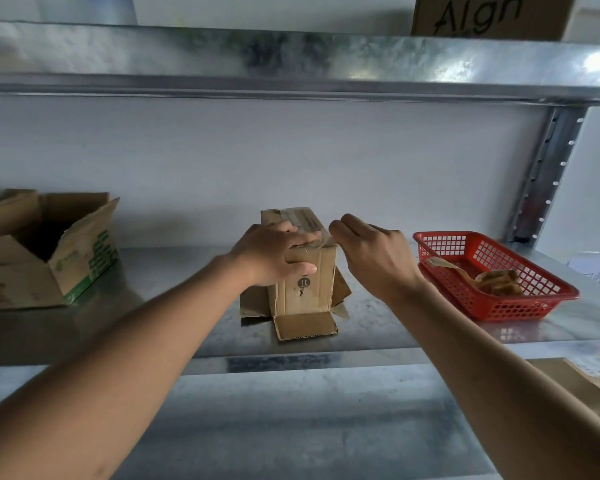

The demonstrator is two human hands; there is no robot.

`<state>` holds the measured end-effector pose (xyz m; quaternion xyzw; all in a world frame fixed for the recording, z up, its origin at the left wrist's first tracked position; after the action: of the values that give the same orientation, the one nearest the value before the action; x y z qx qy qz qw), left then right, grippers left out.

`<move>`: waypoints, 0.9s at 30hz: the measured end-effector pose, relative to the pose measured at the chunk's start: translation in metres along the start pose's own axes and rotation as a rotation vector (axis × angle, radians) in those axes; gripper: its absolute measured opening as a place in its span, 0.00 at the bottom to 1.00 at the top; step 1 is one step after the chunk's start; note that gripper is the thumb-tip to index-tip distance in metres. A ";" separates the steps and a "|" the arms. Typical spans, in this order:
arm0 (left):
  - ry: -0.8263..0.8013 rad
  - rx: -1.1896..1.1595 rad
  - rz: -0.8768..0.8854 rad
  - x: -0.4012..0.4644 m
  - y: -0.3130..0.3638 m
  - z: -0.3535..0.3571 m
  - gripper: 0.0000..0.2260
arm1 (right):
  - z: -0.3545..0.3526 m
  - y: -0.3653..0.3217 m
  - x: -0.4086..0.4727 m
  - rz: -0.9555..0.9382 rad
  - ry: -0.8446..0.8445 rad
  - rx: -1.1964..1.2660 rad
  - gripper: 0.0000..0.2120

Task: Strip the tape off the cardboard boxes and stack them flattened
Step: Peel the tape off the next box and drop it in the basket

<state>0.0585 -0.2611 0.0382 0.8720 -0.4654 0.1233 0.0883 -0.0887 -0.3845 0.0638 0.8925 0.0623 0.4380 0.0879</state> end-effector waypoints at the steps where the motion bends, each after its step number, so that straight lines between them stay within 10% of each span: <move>1: 0.004 0.012 -0.007 0.002 0.002 0.001 0.30 | 0.002 0.001 0.000 0.007 0.015 0.031 0.05; 12: -0.072 -0.202 -0.089 0.003 0.005 -0.001 0.34 | 0.033 0.018 -0.013 0.683 -0.123 1.187 0.09; 16: -0.014 -0.616 -0.132 0.003 -0.016 -0.016 0.15 | 0.033 0.021 -0.014 0.787 -0.075 1.360 0.08; 20: -0.067 -0.219 -0.053 0.005 -0.006 -0.025 0.17 | 0.033 0.026 -0.010 0.776 -0.120 1.284 0.20; 27: -0.251 -0.215 0.036 0.009 0.002 -0.019 0.15 | 0.029 0.047 -0.006 0.705 -0.246 0.868 0.09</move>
<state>0.0590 -0.2639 0.0590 0.8576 -0.4987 -0.0359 0.1201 -0.0676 -0.4344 0.0521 0.8581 -0.0758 0.2678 -0.4316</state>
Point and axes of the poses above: each hand's wrist, its own x-axis towards the middle knuckle, its own z-axis out of the palm, y = z × x, the point moved 5 cm from there along x, towards the middle knuckle, and after that the axes turned 1 degree about -x, right-handed, at the moved point
